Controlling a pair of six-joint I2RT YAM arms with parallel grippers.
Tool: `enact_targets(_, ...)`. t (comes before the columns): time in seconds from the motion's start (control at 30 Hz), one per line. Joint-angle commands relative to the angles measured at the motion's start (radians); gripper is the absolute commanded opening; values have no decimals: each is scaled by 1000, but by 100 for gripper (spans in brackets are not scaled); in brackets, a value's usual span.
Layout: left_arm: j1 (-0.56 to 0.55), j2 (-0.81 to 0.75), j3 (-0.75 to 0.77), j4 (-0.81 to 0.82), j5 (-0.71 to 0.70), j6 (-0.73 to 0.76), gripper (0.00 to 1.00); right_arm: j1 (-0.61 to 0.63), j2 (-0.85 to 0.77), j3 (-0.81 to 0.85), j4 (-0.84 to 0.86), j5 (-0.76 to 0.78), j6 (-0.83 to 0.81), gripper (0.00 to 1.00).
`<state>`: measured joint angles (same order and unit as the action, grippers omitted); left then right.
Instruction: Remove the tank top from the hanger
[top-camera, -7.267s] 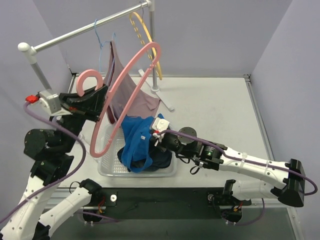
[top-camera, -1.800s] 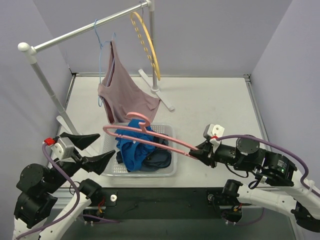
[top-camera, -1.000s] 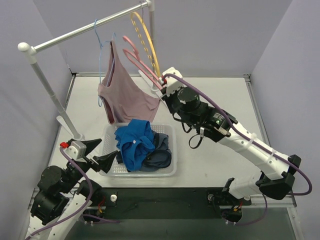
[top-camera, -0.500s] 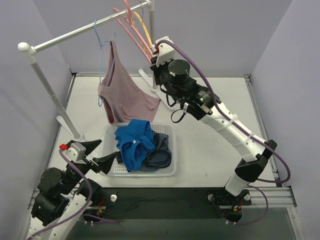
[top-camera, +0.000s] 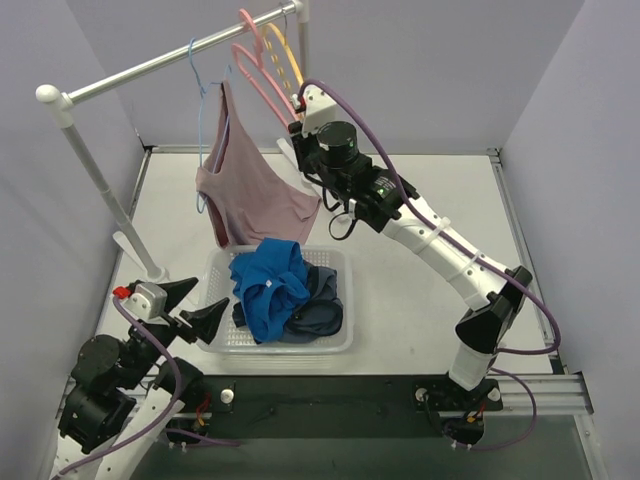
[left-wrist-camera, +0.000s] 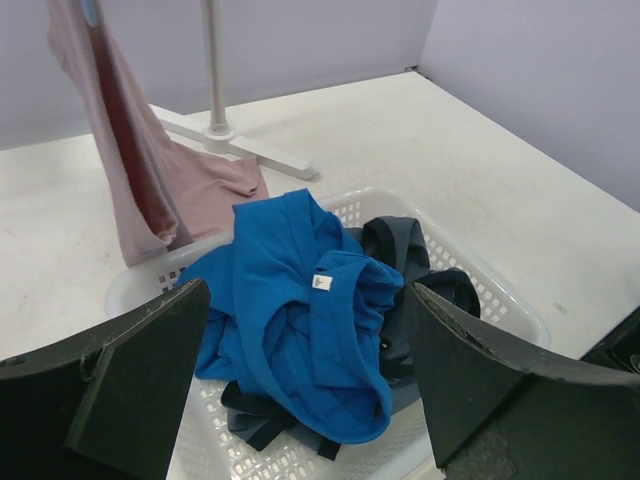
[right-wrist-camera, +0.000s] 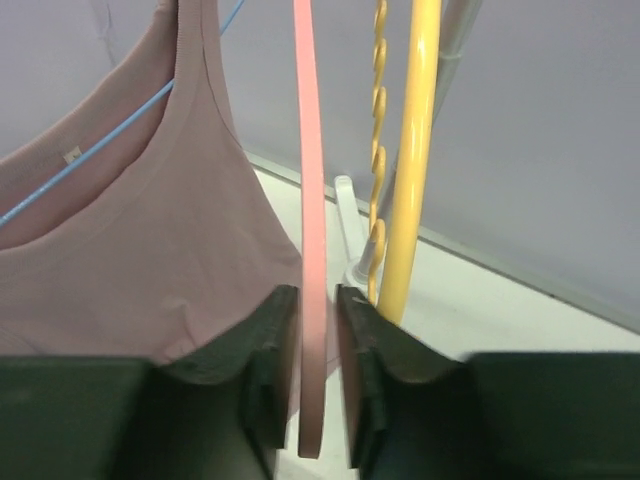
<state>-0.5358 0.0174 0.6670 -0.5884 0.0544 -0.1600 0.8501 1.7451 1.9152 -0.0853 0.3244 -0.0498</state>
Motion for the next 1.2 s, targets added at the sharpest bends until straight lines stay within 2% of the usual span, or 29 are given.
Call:
enact_targets(0.0, 0, 78, 88, -1, -129, 19, 87, -6, -88, -43, 42, -22, 30, 38)
enact_targets(0.03, 0, 117, 121, -5, -151, 34, 86, -2, -104, -62, 16, -56, 31, 68)
enact_targets(0.07, 0, 139, 146, -11, -171, 43, 85, 3, -123, -86, 15, -53, 36, 82)
enact_targets(0.13, -1, 194, 184, -21, -223, 77, 84, 15, -192, -191, 27, -38, 44, 94)
enact_targets(0.3, -1, 283, 314, 51, -304, 138, 84, 47, -411, -416, 7, -73, 113, 95)
enact_targets(0.43, -1, 474, 439, 79, -376, 154, 84, 112, -573, -643, -34, -67, 142, 95)
enact_targets(0.53, 0, 628, 526, 105, -409, 180, 82, 176, -696, -726, -68, -30, 171, 92)
enact_targets(0.67, 2, 806, 646, 134, -429, 188, 77, 219, -849, -901, -70, -67, 273, 88)
enact_targets(0.77, 5, 924, 729, 215, -429, 189, 74, 227, -941, -958, -76, -67, 298, 88)
enact_targets(0.93, 11, 1136, 882, 211, -487, 204, 58, 228, -1016, -975, -109, -56, 317, 88)
enact_targets(1.17, 23, 1274, 1011, 180, -568, 226, 55, 230, -1047, -987, -134, -58, 317, 88)
